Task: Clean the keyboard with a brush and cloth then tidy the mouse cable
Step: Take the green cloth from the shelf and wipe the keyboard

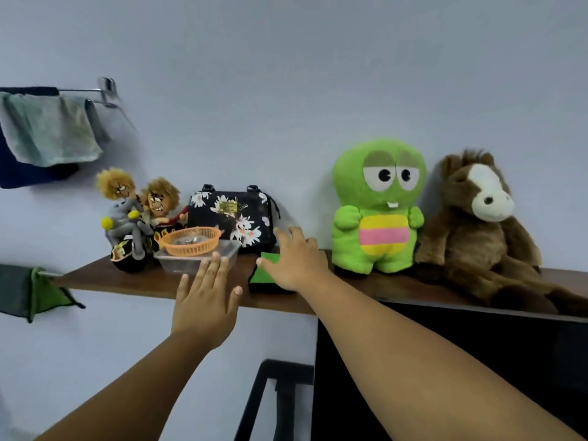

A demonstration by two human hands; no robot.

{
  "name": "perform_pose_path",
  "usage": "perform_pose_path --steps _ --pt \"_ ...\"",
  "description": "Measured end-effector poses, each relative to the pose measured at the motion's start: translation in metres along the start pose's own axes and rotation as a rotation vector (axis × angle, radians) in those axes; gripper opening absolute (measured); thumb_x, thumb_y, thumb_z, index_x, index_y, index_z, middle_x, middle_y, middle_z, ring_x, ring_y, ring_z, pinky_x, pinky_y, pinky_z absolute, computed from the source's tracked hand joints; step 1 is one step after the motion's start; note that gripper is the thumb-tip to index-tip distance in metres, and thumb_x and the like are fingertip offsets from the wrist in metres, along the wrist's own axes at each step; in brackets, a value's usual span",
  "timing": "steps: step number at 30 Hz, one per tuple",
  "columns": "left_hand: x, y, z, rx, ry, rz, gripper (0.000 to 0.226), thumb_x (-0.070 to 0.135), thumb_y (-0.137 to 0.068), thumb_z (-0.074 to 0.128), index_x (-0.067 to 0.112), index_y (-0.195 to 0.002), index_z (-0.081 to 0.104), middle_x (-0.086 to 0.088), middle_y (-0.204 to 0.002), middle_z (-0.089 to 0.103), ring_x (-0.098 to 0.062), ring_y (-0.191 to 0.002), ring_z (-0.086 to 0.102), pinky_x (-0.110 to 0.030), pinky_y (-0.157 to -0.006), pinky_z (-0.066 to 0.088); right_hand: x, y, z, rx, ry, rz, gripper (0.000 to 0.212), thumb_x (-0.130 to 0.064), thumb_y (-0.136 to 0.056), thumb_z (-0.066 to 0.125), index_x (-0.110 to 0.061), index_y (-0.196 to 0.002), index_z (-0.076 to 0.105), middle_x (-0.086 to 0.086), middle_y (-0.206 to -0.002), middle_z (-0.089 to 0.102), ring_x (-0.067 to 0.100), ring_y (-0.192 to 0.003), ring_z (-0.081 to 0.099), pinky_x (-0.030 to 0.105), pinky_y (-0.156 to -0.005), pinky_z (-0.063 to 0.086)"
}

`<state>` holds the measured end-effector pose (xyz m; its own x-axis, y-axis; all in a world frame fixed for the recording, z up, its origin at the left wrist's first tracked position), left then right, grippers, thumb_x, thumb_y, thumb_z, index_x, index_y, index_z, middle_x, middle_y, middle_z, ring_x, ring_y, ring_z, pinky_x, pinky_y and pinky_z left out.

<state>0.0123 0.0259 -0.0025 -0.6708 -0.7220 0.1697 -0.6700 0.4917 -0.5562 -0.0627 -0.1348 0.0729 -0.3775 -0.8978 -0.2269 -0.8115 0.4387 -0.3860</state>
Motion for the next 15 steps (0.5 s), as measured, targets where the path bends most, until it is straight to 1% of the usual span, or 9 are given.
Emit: perform_pose_path --steps 2,5,8,11,13,15 --pt "-0.006 0.0 0.008 -0.042 0.005 0.0 0.079 0.06 -0.085 -0.005 0.024 -0.155 0.0 0.009 -0.159 -0.011 -0.007 -0.143 -0.017 -0.042 -0.119 -0.003 0.001 -0.01 0.02 -0.119 0.015 0.05 0.082 -0.071 -0.081 0.049 -0.036 -0.15 0.02 -0.003 -0.161 0.011 0.039 -0.139 0.025 0.053 -0.108 0.032" --pt "-0.017 -0.002 0.019 -0.084 0.031 -0.014 0.082 0.064 -0.081 -0.009 0.025 -0.153 -0.004 0.011 -0.158 -0.015 -0.006 -0.142 -0.018 -0.04 -0.118 -0.005 0.002 -0.022 0.048 -0.293 0.053 0.128 0.088 -0.078 -0.078 0.044 -0.04 -0.151 0.013 -0.009 -0.162 0.001 0.042 -0.143 0.017 0.057 -0.11 0.024" --pt "-0.023 -0.002 0.028 -0.122 0.036 -0.013 0.086 0.069 -0.078 -0.013 0.027 -0.153 -0.007 0.012 -0.158 -0.016 -0.005 -0.142 -0.02 -0.038 -0.118 -0.007 -0.002 -0.028 0.068 -0.426 0.096 0.192 0.091 -0.083 -0.077 0.035 -0.041 -0.152 0.005 -0.007 -0.163 -0.007 0.044 -0.145 0.011 0.058 -0.112 0.016" --pt "-0.026 -0.005 0.031 -0.135 0.023 0.009 0.086 0.07 -0.078 -0.016 0.03 -0.153 -0.008 0.013 -0.158 -0.017 -0.006 -0.144 -0.019 -0.037 -0.117 -0.009 -0.008 -0.033 0.08 -0.479 0.15 0.217 0.089 -0.08 -0.08 0.03 -0.037 -0.153 0.005 -0.001 -0.164 -0.003 0.045 -0.145 0.009 0.058 -0.112 0.012" --pt "-0.026 -0.006 0.031 -0.134 0.012 0.018 0.084 0.069 -0.078 -0.017 0.031 -0.153 -0.009 0.012 -0.159 -0.015 -0.006 -0.144 -0.018 -0.037 -0.117 -0.009 -0.01 -0.036 0.083 -0.461 0.16 0.216 0.08 -0.071 -0.087 0.031 -0.033 -0.154 0.009 0.002 -0.164 0.003 0.044 -0.145 0.007 0.056 -0.113 0.012" --pt "-0.026 -0.005 0.03 -0.127 0.006 0.024 0.084 0.069 -0.078 -0.018 0.031 -0.153 -0.007 0.012 -0.159 -0.013 -0.006 -0.145 -0.016 -0.036 -0.117 -0.009 -0.012 -0.039 0.082 -0.398 0.147 0.205 0.068 -0.058 -0.092 0.033 -0.028 -0.153 0.019 0.007 -0.161 0.017 0.042 -0.143 0.013 0.052 -0.112 0.019"
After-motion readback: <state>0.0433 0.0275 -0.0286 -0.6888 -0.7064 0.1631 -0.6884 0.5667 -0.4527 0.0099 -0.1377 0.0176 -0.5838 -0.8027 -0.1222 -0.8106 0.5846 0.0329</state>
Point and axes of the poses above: each hand's wrist, its own y-axis away from the middle knuckle, its own z-axis out of the palm, x = y × z, the point moved 6 cm from there along -y, towards the middle knuckle
